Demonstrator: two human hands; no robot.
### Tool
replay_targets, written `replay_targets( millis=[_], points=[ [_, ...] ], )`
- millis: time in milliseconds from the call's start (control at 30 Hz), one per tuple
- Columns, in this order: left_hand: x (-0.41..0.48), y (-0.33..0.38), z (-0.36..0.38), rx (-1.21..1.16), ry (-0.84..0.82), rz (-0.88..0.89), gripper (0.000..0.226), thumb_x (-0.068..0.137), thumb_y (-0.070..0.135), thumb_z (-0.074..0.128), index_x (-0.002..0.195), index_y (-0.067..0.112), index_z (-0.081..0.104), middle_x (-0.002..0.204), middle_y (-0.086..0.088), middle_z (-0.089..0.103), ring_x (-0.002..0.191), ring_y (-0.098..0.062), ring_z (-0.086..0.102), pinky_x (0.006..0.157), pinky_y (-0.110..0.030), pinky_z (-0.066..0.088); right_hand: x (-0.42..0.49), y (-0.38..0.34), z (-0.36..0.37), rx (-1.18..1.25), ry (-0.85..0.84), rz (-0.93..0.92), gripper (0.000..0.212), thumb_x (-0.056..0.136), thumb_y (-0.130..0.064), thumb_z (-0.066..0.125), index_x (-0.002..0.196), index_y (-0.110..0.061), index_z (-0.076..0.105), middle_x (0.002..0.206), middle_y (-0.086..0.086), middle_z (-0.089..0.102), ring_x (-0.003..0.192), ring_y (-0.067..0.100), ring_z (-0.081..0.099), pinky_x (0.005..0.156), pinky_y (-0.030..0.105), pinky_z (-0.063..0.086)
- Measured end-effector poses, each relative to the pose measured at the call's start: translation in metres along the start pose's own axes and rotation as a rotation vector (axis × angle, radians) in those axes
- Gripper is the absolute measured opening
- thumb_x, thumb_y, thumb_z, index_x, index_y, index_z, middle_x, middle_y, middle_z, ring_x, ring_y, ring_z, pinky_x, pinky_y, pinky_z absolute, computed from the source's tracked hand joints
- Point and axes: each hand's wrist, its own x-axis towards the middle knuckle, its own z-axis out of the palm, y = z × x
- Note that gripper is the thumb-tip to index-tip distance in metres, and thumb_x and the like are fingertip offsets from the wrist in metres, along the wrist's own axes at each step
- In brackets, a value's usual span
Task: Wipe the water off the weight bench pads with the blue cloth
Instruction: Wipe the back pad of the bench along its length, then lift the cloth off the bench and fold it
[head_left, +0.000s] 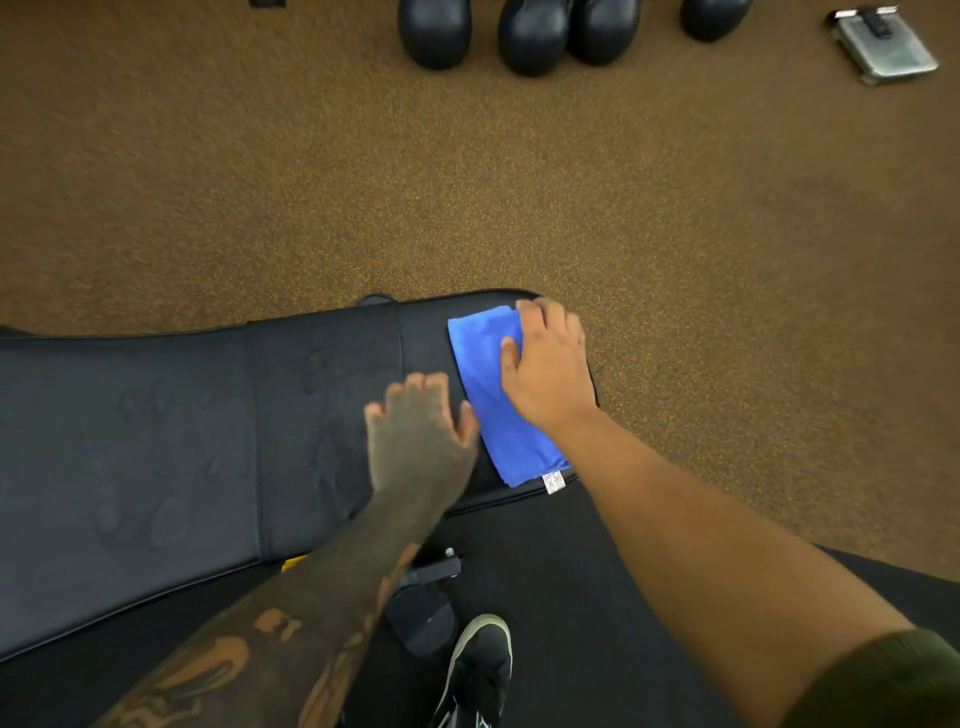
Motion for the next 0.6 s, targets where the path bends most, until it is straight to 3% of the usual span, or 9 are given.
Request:
replay_targets(
  millis=[100,200,333,467,533,600],
  points=[
    [-0.011,0.036,0.003,-0.227,-0.172,-0.224,0.037,0.09,0.044,0.053,0.108,0.011,0.055,0.108,-0.008,0.057,0.1,-0.031,0.057,0.077,-0.041,0.043,0.032,-0.009,-0.009,-0.081,-0.17,-0.071,0.052,0.095,-0.021,0.047,0.145,-0.014,0.035,0.144,0.011,0.04,0.13,0.035,0.035,0.112,0.051,0.025],
    [-0.008,0.056,0.006,-0.333,-0.196,-0.414,0.05,0.087,0.048,0.061,0.118,0.01,0.049,0.118,-0.007,0.055,0.109,-0.029,0.057,0.081,-0.041,0.046,0.052,-0.013,-0.015,-0.184,-0.34,-0.147,0.056,0.095,-0.018,0.052,0.147,-0.019,0.032,0.142,0.009,0.038,0.132,0.032,0.029,0.113,0.054,0.023],
    [0.009,0.066,0.007,-0.42,-0.257,-0.6,0.054,0.085,0.036,0.07,0.122,0.008,0.043,0.125,-0.01,0.057,0.118,-0.031,0.056,0.087,-0.042,0.047,0.062,-0.016,-0.023,-0.219,-0.415,-0.152,0.046,0.093,-0.015,0.056,0.137,-0.018,0.045,0.135,0.01,0.043,0.13,0.031,0.03,0.113,0.054,0.025],
    [0.019,0.059,0.011,-0.52,-0.348,-0.655,0.039,0.087,0.029,0.066,0.115,0.003,0.055,0.119,-0.013,0.063,0.11,-0.031,0.062,0.086,-0.037,0.051,0.064,-0.019,-0.028,-0.2,-0.471,-0.131,0.026,0.095,-0.023,0.056,0.12,-0.016,0.057,0.128,0.01,0.043,0.128,0.03,0.03,0.111,0.054,0.029],
    [0.018,0.056,0.012,-0.614,-0.303,-0.64,0.03,0.088,0.024,0.06,0.108,0.002,0.058,0.11,-0.013,0.066,0.102,-0.031,0.063,0.084,-0.037,0.052,0.065,-0.021,-0.031,-0.106,-0.472,-0.131,0.021,0.094,-0.024,0.057,0.113,-0.016,0.056,0.122,0.01,0.047,0.123,0.029,0.037,0.104,0.048,0.036],
    [0.015,0.058,0.005,-0.75,-0.237,-0.66,0.021,0.089,0.02,0.056,0.102,0.004,0.055,0.095,-0.006,0.064,0.089,-0.027,0.062,0.073,-0.031,0.046,0.065,-0.028,-0.037,0.027,-0.463,-0.132,0.009,0.093,-0.021,0.057,0.1,-0.017,0.053,0.102,0.007,0.055,0.102,0.027,0.051,0.081,0.032,0.04]
  ],
)
